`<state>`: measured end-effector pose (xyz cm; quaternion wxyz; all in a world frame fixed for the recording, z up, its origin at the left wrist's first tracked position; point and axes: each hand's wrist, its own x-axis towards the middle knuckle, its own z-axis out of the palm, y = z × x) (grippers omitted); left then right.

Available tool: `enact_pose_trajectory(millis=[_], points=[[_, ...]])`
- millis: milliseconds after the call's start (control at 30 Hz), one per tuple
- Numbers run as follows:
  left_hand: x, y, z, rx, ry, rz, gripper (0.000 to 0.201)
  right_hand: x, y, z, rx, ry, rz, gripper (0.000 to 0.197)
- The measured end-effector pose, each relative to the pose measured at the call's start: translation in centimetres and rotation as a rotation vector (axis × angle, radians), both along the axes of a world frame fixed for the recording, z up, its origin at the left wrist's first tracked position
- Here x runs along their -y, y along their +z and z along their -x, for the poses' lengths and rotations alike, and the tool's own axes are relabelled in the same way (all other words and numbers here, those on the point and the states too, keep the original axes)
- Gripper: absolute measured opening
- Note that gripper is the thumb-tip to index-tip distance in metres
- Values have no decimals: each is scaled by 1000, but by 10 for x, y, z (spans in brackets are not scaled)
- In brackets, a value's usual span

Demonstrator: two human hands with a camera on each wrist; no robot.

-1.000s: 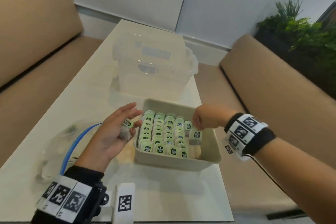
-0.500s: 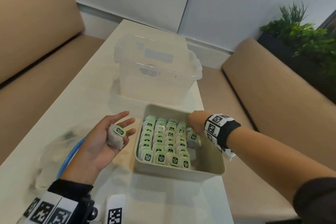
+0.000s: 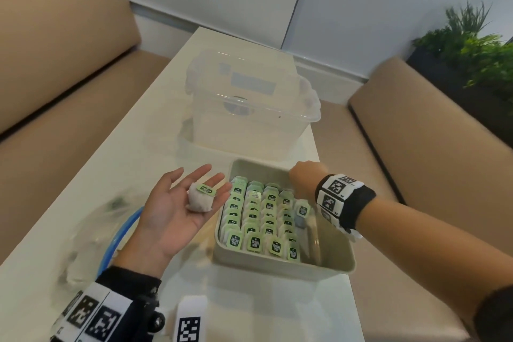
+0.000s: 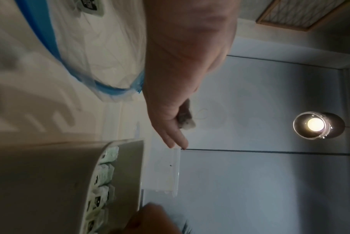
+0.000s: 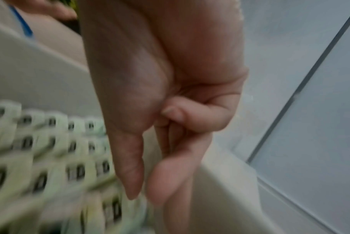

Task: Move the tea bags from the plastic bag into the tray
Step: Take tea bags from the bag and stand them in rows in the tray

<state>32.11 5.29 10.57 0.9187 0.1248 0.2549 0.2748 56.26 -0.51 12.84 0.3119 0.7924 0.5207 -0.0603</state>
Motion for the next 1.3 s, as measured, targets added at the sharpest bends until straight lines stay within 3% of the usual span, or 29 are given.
enact_pose_trajectory(millis=[67,167,267,333,433,533,667,800,900,1033,1300], points=[[1,2,-1,23,6,10,56,-6,18,15,-67,86,-140,16],[5,5,-4,38,-16,1,54,-13,43,49,-473,278,-401,23],[8,7,-6,136,-19,-2,68,-13,53,83,-695,391,-430,30],[12,9,-5,214,-55,-16,67,-12,49,93,-701,418,-439,33],[11,11,-3,241,-74,-51,41,-9,51,99,-709,441,-544,28],[10,16,1,204,-32,-177,62,-3,69,100,-772,453,-690,15],[10,25,7,0,12,-658,70,12,106,100,-880,401,-847,8],[19,36,4,-106,117,-916,36,25,130,100,-883,393,-877,13],[27,42,-2,-137,210,-949,22,31,138,100,-842,388,-859,16],[32,43,-5,-135,220,-981,36,38,141,100,-861,361,-874,17],[39,42,-9,-163,252,-988,22,46,143,98,-838,355,-893,16]])
